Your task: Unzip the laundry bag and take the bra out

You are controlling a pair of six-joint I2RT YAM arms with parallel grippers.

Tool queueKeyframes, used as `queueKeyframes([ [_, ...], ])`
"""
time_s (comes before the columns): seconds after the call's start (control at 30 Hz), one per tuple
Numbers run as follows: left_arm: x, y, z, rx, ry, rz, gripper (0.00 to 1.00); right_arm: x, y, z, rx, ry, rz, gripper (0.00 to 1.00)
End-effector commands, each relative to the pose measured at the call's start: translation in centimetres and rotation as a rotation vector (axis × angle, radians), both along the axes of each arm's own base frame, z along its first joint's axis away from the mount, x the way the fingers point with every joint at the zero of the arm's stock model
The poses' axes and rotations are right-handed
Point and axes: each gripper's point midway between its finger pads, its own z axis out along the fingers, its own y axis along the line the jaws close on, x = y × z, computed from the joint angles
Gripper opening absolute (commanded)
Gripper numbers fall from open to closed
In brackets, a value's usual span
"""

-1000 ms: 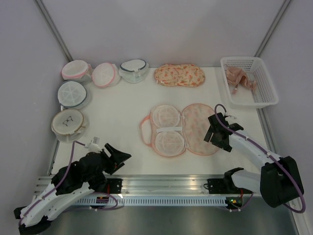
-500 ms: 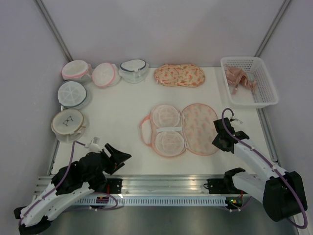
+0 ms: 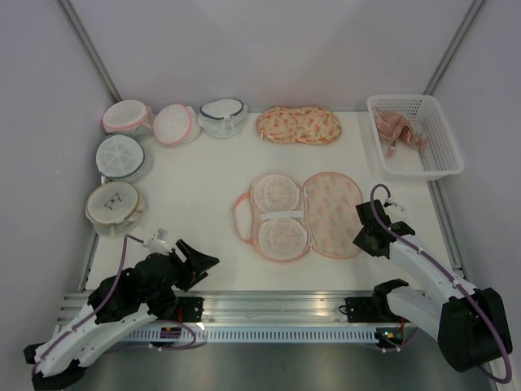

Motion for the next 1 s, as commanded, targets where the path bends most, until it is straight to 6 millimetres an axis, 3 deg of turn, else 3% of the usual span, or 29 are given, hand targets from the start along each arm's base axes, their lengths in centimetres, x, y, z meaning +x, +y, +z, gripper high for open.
queueKeyframes([
  [0.0, -0.4, 0.0, 0.1, -0.033, -0.024, -0.022, 0.77, -0.1, -0.3, 0.0, 0.005, -0.013, -0.043, 0.34],
  [0.2, -0.3, 0.0, 0.0, -0.029, -0.024, -0.016, 0.77, -0.6, 0.2, -2.0, 0.026, 0.024, -0.038, 0.18],
  [0.4, -0.2, 0.2, 0.1, -0.025, -0.027, -0.009, 0.77, -0.5, 0.2, -2.0, 0.024, 0.031, -0.031, 0.19],
  [0.43, -0.3, 0.2, 0.1, -0.024, -0.026, -0.01, 0.77, -0.5, 0.2, -1.9, 0.023, 0.028, -0.027, 0.14],
  [0.47, -0.3, 0.3, 0.0, -0.022, -0.024, -0.008, 0.77, -0.3, 0.5, -1.8, 0.036, 0.022, -0.014, 0.01],
  [0.53, -0.3, 0.3, 0.0, -0.024, -0.022, -0.008, 0.77, 0.4, 0.8, -1.0, 0.045, -0.018, 0.003, 0.0],
  [0.63, -0.3, 0.3, 0.1, -0.025, -0.022, -0.01, 0.77, 2.5, 1.0, 2.0, 0.029, -0.116, 0.06, 0.01],
  [0.77, -0.4, 0.4, 0.3, -0.025, -0.026, -0.01, 0.77, 6.0, 1.2, 8.1, -0.041, -0.249, 0.19, 0.01],
  [0.87, -0.4, 0.5, 0.5, -0.025, -0.032, -0.006, 0.77, 7.7, 1.8, 11.6, -0.101, -0.295, 0.327, 0.0],
  [0.97, -0.3, 0.6, 0.6, -0.026, -0.034, -0.001, 0.76, 8.7, 4.1, 12.3, -0.122, -0.247, 0.523, 0.0],
])
